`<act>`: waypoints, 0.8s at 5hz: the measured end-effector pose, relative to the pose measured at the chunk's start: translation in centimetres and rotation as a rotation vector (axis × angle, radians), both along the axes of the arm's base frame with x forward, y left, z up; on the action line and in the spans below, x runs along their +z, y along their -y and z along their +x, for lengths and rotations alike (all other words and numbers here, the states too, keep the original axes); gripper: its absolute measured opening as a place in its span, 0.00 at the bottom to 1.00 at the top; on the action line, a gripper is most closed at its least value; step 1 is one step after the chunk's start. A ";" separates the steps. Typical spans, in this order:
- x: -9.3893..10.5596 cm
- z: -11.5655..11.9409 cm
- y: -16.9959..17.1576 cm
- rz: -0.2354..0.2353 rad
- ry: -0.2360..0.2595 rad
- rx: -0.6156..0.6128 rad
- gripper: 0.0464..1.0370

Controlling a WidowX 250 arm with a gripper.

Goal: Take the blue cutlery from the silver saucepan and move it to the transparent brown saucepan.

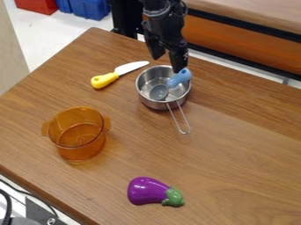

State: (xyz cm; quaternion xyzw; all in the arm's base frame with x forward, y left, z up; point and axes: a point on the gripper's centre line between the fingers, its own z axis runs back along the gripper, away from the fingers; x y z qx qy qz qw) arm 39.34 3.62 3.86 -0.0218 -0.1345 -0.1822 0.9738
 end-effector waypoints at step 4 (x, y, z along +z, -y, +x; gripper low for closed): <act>-2.8 -0.5 0.6 0.058 -0.015 -0.065 0.96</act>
